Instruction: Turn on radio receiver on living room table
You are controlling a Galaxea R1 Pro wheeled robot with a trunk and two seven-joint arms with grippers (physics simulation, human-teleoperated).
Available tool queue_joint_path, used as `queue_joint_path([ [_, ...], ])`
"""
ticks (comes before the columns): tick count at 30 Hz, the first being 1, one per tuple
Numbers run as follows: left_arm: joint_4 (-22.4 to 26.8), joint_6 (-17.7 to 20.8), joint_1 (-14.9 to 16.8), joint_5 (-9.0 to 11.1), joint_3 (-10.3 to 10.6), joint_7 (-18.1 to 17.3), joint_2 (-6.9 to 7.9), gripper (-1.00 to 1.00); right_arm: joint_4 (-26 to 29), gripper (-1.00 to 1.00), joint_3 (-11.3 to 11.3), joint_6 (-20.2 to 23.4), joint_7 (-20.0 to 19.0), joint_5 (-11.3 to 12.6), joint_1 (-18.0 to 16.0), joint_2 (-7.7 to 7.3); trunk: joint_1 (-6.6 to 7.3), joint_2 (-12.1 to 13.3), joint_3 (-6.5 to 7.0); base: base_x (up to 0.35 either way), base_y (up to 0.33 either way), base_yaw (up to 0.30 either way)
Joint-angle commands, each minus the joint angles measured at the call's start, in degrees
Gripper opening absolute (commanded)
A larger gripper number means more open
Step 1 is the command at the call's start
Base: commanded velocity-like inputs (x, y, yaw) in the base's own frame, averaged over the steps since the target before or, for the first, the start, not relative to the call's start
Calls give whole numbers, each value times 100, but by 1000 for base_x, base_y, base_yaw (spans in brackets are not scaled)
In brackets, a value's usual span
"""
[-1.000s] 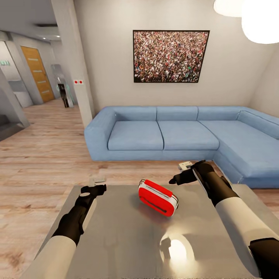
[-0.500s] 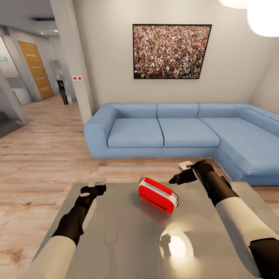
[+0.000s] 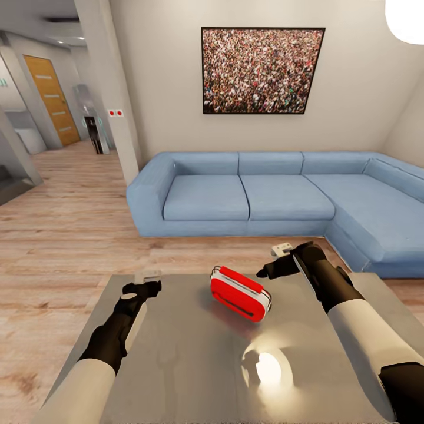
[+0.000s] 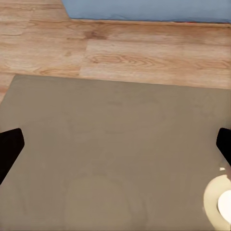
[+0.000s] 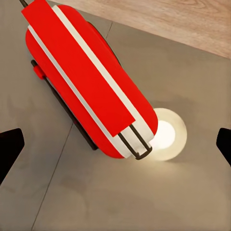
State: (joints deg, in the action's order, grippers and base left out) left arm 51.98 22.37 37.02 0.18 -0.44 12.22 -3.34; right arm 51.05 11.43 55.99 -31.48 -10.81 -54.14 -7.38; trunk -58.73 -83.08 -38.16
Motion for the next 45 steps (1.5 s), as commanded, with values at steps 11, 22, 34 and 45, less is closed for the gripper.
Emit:
queue_joint_path([
  [11, -4, -5, -6, 0, 0, 0, 0, 100, 252, 100, 0, 0, 1, -8, 0, -2, 0, 0, -101, 0, 0, 0],
  [22, -4, -5, -31, 0, 0, 0, 0, 100, 384, 100, 0, 0, 9, -9, 0, -9, 0, 0, -201, 0, 0, 0],
  [34, -4, -5, -39, 0, 0, 0, -2, 100, 397, 100, -4, 0, 15, -156, -34, -9, 0, 0, -311, 0, 0, 0],
  [45, -4, -5, -74, 0, 0, 0, 0, 100, 397, 100, -9, 0, 27, -259, -74, -9, 0, 0, -409, 0, 0, 0],
])
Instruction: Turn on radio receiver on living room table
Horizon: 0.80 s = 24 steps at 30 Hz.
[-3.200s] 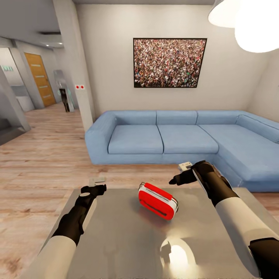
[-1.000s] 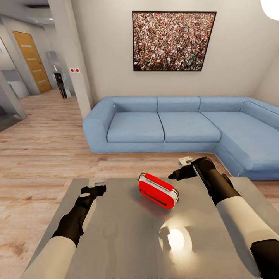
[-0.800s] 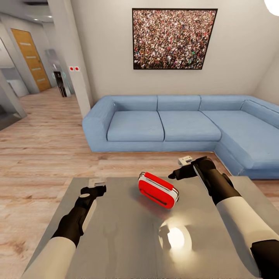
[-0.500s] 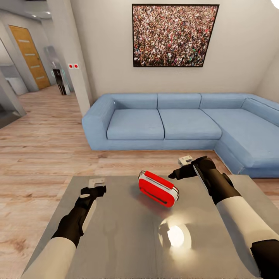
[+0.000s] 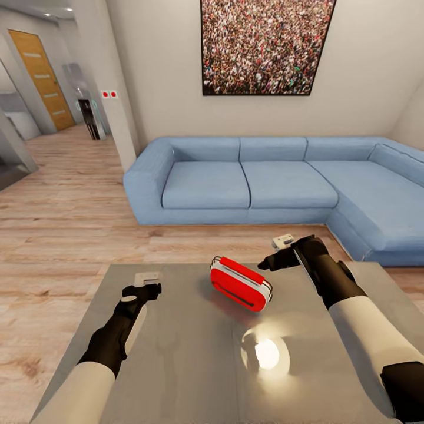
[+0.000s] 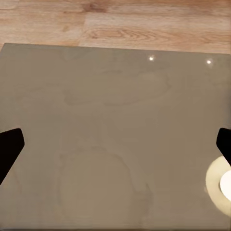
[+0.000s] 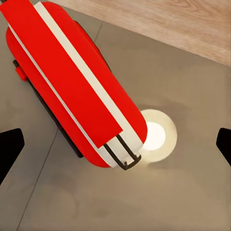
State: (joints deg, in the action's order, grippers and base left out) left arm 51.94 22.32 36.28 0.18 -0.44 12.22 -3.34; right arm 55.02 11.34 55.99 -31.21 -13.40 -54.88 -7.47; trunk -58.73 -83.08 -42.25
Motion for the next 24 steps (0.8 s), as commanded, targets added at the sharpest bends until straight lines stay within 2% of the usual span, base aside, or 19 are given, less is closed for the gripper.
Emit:
queue_joint_path([
  [1, 2, 0, -6, 0, 0, 0, 0, 100, 0, 100, 0, 0, 4, -3, -2, 0, 0, 0, -6, 0, 0, 0],
  [11, 9, 0, -27, 0, 0, 0, -6, 100, -6, 100, -3, 8, 237, -10, -112, 16, 0, 0, -18, 0, 0, 0],
  [24, -3, 3, -59, 0, 0, -8, -9, 100, -24, 100, -1, 18, 251, 15, -364, 118, 0, 0, -18, 0, 0, 0],
])
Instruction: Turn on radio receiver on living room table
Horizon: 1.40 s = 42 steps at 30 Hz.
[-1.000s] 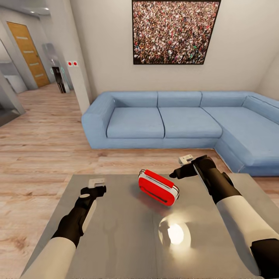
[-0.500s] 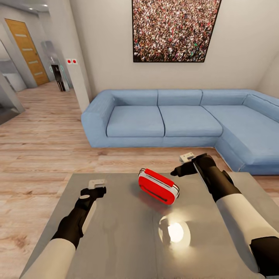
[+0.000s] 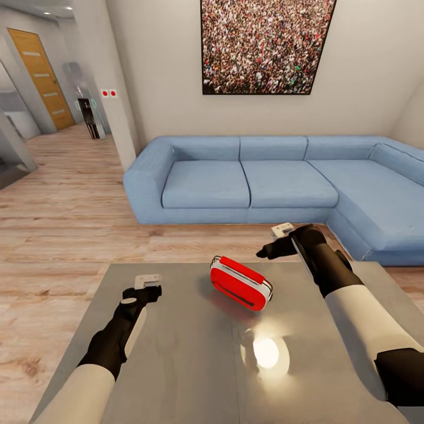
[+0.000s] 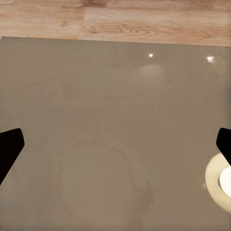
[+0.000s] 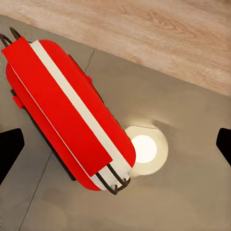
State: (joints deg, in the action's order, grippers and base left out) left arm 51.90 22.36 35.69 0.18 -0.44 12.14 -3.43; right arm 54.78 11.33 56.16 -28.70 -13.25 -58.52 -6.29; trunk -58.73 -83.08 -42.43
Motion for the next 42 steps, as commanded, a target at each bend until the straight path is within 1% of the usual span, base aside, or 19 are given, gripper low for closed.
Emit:
queue_joint_path([
  [1, -1, -1, 0, 0, 0, 0, 0, 100, 1, 100, 0, 0, -4, 3, -2, -1, 0, 0, 0, 0, 0, 0],
  [17, -4, -3, -70, 0, 0, -1, 0, 100, 15, 100, -8, 0, -125, 42, -10, -4, 0, 0, -8, 0, 0, 0],
  [42, -7, -3, -88, 0, 0, -1, -4, 100, 15, 100, -8, 0, -181, 51, -10, -4, 0, 0, -226, 0, 0, 0],
])
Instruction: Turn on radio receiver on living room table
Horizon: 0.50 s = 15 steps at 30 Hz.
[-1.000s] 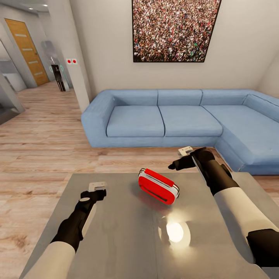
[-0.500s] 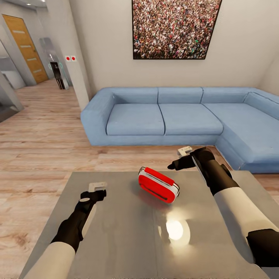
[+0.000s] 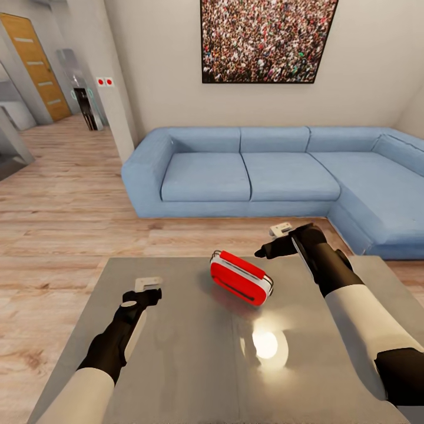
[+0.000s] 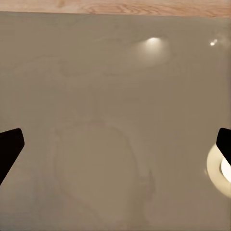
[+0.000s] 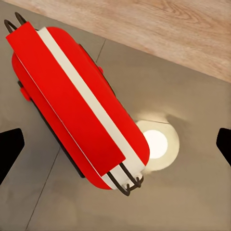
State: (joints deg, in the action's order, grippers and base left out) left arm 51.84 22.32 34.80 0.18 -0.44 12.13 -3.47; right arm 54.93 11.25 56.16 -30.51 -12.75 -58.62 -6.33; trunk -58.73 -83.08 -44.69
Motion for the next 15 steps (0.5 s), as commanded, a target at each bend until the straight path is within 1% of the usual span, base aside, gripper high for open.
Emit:
queue_joint_path([
  [1, 1, 0, 0, 0, 0, 0, -2, 100, 0, 100, 0, 0, 0, 1, 0, 0, 0, 0, -9, 0, 0, 0],
  [15, 10, 2, 0, 0, 0, 0, -5, 100, 0, 100, 0, 0, 1, 1, 0, 0, 0, 0, -138, 0, 0, 0],
])
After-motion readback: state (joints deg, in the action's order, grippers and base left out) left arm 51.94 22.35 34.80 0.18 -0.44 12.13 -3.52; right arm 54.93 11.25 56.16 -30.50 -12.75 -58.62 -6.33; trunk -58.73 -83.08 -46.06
